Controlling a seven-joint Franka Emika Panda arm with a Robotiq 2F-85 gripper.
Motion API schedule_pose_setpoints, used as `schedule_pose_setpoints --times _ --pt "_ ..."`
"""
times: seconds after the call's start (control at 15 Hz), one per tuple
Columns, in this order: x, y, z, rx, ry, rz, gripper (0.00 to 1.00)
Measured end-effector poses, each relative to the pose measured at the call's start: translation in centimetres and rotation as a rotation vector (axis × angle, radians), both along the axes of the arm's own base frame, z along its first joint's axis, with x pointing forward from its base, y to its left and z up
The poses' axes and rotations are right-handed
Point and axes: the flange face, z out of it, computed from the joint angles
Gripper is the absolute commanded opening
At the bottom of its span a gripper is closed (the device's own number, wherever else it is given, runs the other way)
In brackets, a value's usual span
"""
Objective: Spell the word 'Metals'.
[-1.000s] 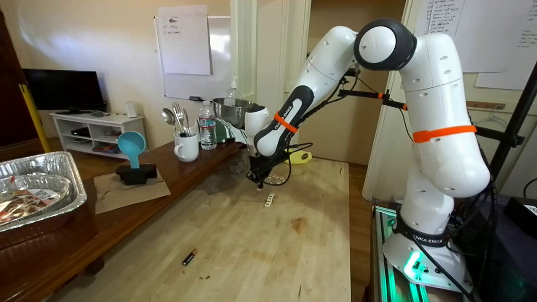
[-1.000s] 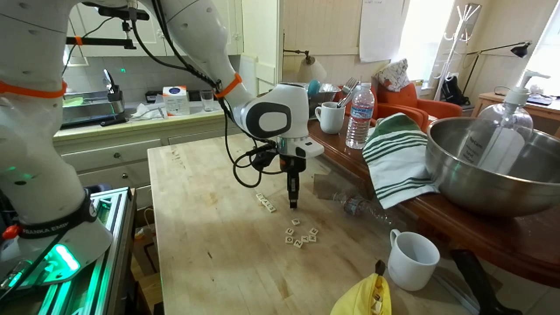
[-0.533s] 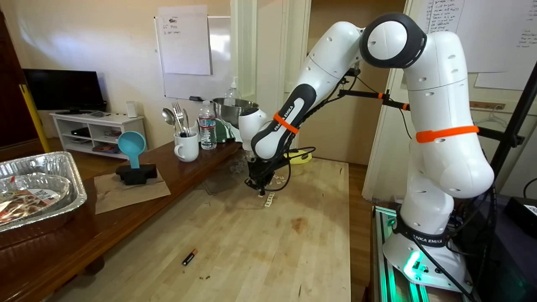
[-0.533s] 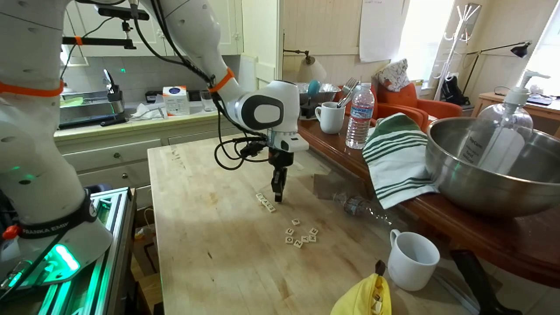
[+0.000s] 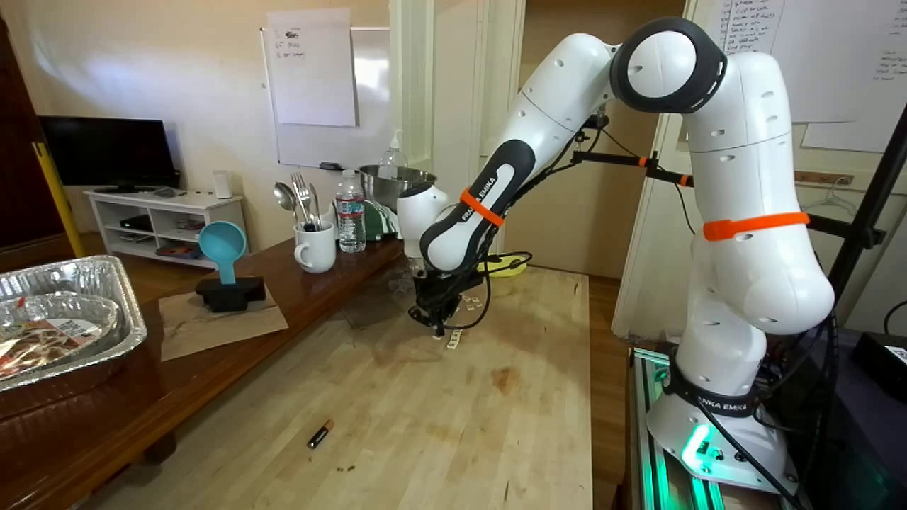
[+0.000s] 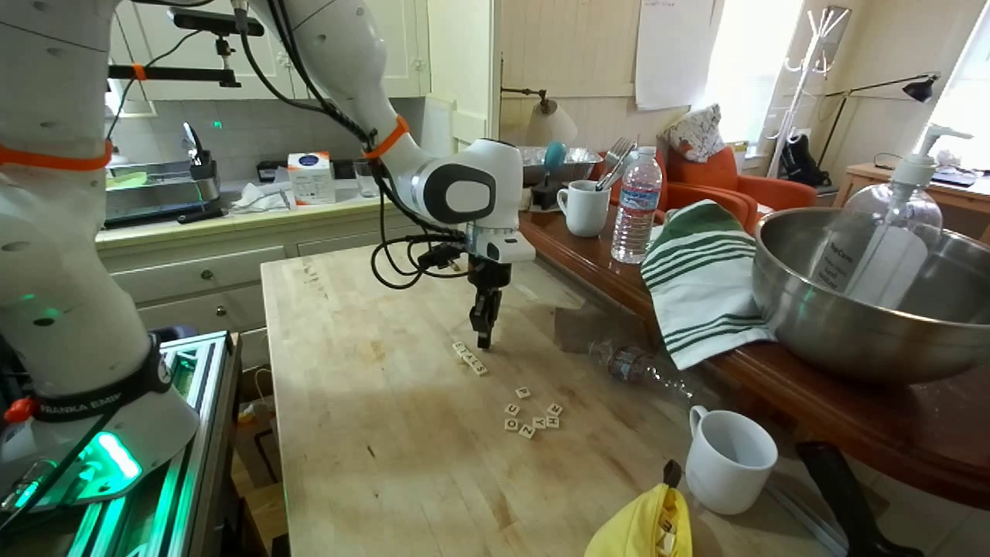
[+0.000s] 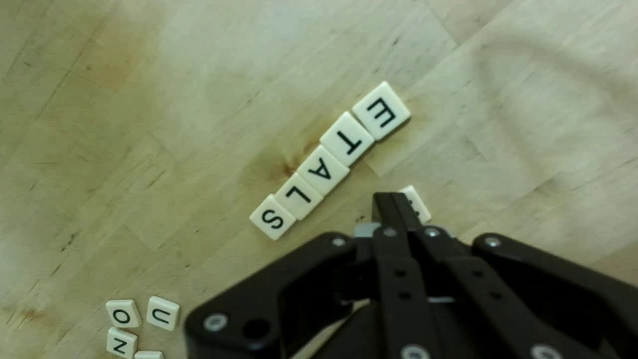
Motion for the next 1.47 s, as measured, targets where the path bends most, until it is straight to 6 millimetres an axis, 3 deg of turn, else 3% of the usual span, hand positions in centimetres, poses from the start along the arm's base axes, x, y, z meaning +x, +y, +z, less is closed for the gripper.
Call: schedule_pose_setpoints --times 0.4,0.67,1.47 --pt "-0.2 0.6 1.4 0.032 -0.02 0.05 0.0" --pt "0.3 -0.2 2.5 0.047 -0.091 0.215 0.0" --pt "-1.2 -0.7 0.8 0.098 -0.119 0.723 0.0"
